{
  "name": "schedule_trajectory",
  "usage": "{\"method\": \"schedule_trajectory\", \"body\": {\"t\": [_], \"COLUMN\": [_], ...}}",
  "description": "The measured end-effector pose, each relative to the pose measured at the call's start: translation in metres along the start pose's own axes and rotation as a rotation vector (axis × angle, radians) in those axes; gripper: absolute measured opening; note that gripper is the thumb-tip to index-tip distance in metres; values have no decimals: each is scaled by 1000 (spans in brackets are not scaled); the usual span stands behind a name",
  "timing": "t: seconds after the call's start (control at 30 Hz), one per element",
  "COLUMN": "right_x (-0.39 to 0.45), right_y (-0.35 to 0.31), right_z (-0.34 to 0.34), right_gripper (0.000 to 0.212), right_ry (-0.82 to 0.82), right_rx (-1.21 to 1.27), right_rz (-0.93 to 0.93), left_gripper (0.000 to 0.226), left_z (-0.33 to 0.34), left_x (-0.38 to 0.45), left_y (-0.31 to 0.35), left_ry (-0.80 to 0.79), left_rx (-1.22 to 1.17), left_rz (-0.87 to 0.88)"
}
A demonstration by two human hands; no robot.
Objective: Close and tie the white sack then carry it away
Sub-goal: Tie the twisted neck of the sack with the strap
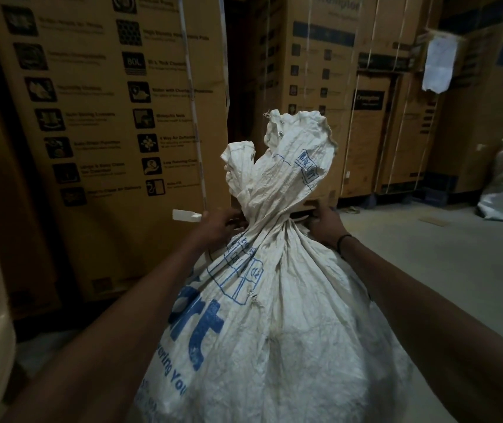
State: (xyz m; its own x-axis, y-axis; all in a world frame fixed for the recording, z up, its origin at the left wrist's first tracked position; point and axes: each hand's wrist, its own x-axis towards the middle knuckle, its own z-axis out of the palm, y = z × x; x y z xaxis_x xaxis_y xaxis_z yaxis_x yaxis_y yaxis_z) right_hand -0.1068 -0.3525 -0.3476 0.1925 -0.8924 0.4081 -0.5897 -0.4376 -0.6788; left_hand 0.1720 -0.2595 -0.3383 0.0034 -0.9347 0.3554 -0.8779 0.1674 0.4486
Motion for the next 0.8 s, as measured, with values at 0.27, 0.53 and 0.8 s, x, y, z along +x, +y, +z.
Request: {"method": "schedule_trajectory", "body": {"t": [0.27, 0.53, 0.8], "right_x": [15, 13, -25], "right_y": [6, 24, 18], "right_z": [8, -9, -40], "right_gripper": [38, 20, 20], "right_ry": [-138, 73, 104], "right_rx": [-133, -115, -56], "right_rz": [-69, -81, -262], "left_gripper": [22, 26, 20], "left_z": [3, -15, -41], "left_x": [3, -10, -24], "left_y": [4, -3, -7], "left_ry": [-59, -76, -113], "left_rx": [-47, -12, 203], "left_rz": [23, 78, 75]}}
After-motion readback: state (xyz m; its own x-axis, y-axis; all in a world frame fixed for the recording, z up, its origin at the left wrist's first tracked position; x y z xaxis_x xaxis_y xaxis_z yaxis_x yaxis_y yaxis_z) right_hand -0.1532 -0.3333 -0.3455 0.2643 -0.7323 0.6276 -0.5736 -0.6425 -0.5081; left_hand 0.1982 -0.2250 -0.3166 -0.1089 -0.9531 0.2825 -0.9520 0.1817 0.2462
